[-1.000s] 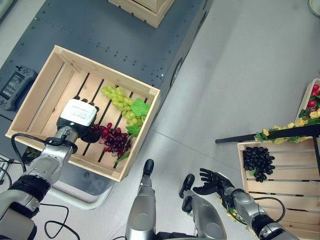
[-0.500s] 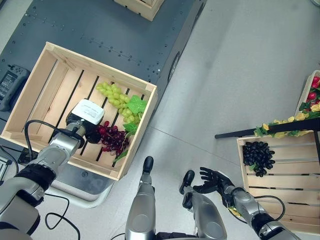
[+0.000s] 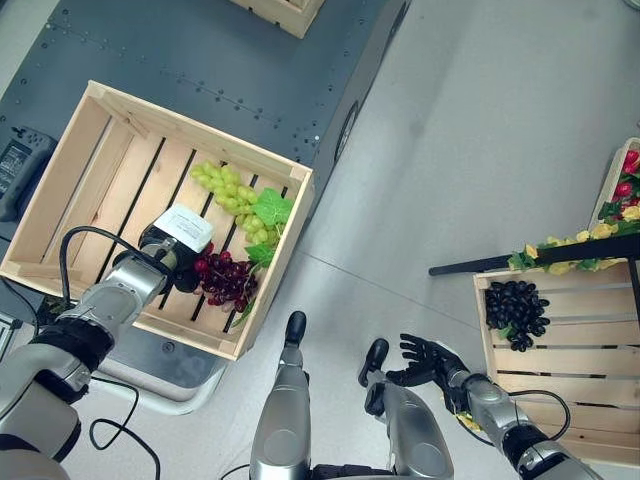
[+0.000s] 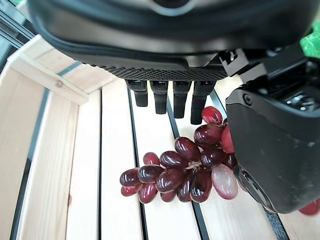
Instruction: Pick up the fruits from the basket on one side to the basket on the other side
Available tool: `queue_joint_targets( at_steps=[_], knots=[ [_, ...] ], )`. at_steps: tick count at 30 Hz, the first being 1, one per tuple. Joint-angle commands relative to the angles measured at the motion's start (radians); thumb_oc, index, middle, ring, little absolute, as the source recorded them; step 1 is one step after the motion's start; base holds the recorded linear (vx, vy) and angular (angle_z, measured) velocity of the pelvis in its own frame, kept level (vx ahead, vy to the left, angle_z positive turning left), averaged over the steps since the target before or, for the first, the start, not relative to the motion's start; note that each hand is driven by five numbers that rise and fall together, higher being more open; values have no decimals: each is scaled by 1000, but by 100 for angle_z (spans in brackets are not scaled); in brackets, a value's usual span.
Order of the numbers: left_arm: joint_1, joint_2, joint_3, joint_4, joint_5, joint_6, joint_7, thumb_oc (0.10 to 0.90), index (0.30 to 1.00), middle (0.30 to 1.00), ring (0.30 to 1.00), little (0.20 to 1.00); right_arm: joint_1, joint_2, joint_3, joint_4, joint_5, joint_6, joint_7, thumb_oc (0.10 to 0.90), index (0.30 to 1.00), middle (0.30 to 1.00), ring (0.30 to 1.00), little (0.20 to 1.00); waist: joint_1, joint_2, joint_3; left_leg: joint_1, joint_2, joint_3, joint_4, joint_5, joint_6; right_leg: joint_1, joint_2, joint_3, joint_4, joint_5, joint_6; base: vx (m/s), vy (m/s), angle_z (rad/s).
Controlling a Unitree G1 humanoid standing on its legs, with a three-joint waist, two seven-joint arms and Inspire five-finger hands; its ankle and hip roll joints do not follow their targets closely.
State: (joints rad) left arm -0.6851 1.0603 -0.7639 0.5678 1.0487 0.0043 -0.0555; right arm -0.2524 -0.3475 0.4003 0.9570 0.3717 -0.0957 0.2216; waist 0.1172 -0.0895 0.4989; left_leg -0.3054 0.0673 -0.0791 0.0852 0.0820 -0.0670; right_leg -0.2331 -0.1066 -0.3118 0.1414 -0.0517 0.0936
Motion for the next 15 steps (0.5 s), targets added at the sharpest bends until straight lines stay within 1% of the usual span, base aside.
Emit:
queue_joint_targets(
  at_steps=[1, 2, 4, 5, 8, 10, 12, 14, 15],
  knots=[
    [-79, 75, 42, -19, 42, 32, 2, 800, 900, 900, 900, 900, 20, -79, 7, -40, 51, -35, 15, 800, 900, 900, 900, 900, -21, 12, -2, 4, -102, 81, 45, -81, 30, -61, 51, -6, 89, 3, -1, -4, -36, 0],
    [-85, 70, 38, -11, 38, 47, 10, 800, 900, 900, 900, 900, 18, -75, 5, -33, 51, -40, 20, 800, 900, 900, 900, 900, -21, 6, -2, 4, -101, 81, 44, -82, 31, -60, 52, -8, 86, 3, -2, 0, 0, 0],
    [-88, 65, 34, -6, 41, 52, 11, 800, 900, 900, 900, 900, 17, -74, 7, -29, 50, -43, 22, 800, 900, 900, 900, 900, -20, 3, -2, 5, -100, 82, 42, -82, 31, -58, 53, -9, 84, 4, -2, 0, 0, 0],
    [-95, 57, 29, 5, 28, 56, 14, 800, 900, 900, 900, 900, 15, -71, 10, -23, 52, -49, 22, 800, 900, 900, 900, 900, -20, -3, -1, 5, -99, 81, 40, -81, 31, -57, 56, -10, 80, 6, -1, -4, -37, 1],
    [-100, 42, 19, 25, 21, 57, 43, 800, 900, 900, 900, 900, 11, -64, 14, -14, 62, -56, 21, 800, 900, 900, 900, 900, -19, -10, -3, 10, -97, 79, 31, -79, 32, -52, 60, -10, 73, 10, 0, -1, -13, 0],
    [-101, 28, 18, 44, 43, 65, 51, 800, 900, 900, 900, 900, 12, -61, 17, -15, 59, -57, 24, 800, 900, 900, 900, 900, -21, -17, -7, 15, -96, 80, 30, -82, 30, -46, 63, -7, 65, 10, 0, 0, 0, 0],
    [-100, 23, 21, 60, 58, 56, 50, 800, 900, 900, 900, 900, 12, -61, 15, -11, 55, -57, 23, 800, 900, 900, 900, 900, -22, -15, -7, 19, -95, 82, 26, -81, 30, -41, 62, -7, 61, 11, 1, 0, 0, 0],
    [-93, 17, 23, 68, 65, 67, 50, 800, 900, 900, 900, 900, 7, -62, 16, -14, 56, -49, 18, 800, 900, 900, 900, 900, -22, -13, -7, 18, -96, 83, 28, -80, 31, -42, 61, -9, 63, 11, 1, 0, 0, 0],
    [-88, 6, 25, 77, 72, 87, 52, 800, 900, 900, 900, 900, 2, -62, 20, -15, 57, -45, 15, 800, 900, 900, 900, 900, -21, -12, -5, 13, -97, 83, 30, -79, 31, -48, 60, -9, 67, 12, 0, 0, 0, 0]
  ],
)
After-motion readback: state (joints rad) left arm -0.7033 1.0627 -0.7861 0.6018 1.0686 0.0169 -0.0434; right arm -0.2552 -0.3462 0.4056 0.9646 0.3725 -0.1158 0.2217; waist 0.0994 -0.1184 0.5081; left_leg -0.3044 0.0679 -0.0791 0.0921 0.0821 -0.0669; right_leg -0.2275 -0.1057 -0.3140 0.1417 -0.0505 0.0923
